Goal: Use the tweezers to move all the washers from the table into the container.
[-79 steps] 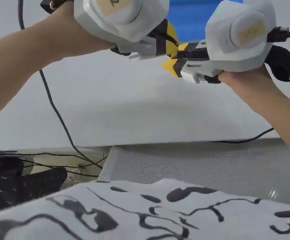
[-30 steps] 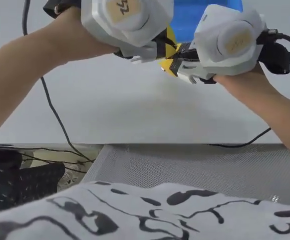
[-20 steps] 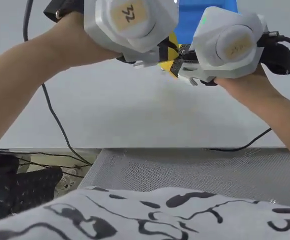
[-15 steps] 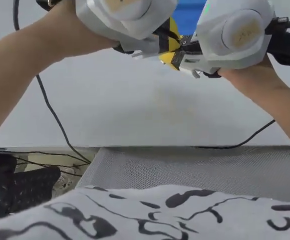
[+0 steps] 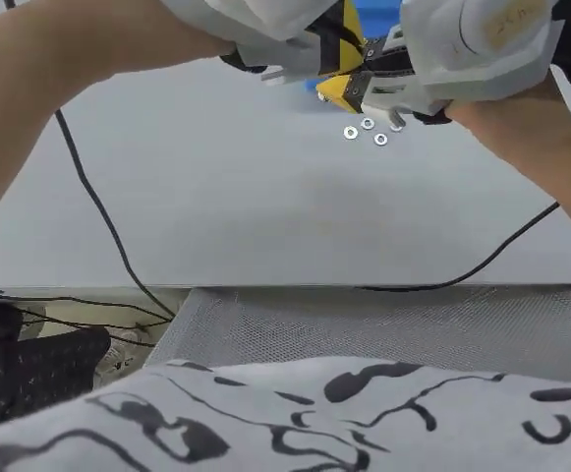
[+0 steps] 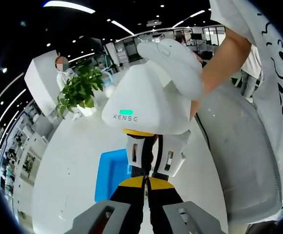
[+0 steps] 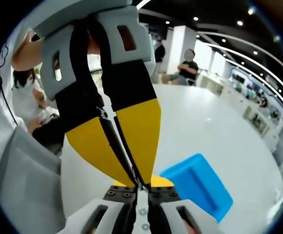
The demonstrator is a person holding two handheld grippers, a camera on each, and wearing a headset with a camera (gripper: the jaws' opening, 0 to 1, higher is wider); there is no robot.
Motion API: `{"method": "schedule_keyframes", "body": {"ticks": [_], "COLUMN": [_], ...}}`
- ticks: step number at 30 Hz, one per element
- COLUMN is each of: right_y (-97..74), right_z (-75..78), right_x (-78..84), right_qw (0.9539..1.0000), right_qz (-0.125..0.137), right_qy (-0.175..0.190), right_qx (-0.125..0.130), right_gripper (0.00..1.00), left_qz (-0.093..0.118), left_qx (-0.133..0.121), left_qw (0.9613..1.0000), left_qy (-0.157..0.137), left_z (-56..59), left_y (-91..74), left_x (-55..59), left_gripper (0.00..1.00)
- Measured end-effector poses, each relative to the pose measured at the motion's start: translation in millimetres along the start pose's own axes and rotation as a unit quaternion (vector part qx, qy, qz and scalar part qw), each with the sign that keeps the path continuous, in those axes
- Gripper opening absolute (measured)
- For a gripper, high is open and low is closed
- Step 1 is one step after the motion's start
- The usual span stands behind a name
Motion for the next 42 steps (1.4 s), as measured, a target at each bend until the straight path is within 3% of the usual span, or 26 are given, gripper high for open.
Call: {"method": "schedule_keyframes", "body": {"ticks": [7, 9, 18, 31, 42], "right_y": [-4.7, -3.9, -4.0, 14.4, 36.6], "right_z": [9.8, 20.7, 40.8, 60.6, 69.8], "right_x": [-6.3, -3.5, -14.6, -15.3, -5.0], "right_qw": [0.9999, 0.9998, 0.9990, 0.9986, 0.9987], "right_qz": [0.004, 0.004, 0.008, -0.002, -0.015], "right_qy": [-0.006, -0.006, -0.005, 0.001, 0.014], "right_qx": [0.012, 0.018, 0.045, 0.053, 0.047], "right_gripper": [0.02, 0.03, 0.03, 0.03, 0.03], "left_qz": [0.002, 0.004, 0.007, -0.001, -0.011], "left_qx": [-0.012, -0.016, -0.028, -0.034, -0.037], "left_qw": [0.9999, 0.9998, 0.9993, 0.9986, 0.9989], "left_qy": [0.010, 0.012, 0.024, 0.040, 0.025], "left_z": [-10.4, -14.3, -35.9, -57.6, -64.2], "left_y": [-4.3, -5.5, -6.9, 10.2, 30.1], "left_x": [-3.9, -5.0, -5.4, 8.0, 22.5], "left_gripper": [0.00, 0.00, 0.00, 0.00, 0.00]}}
Point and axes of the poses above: the centre of the closed fingertips' face, and the gripper's own axes: y roughly forward along the fingers, z roughly to its right, x roughly out of its underside, the point moved 1 cm from there along -y, roughly backward along the fingers, and after that the axes turned 11 degrees about -z, right-handed, at the moved point
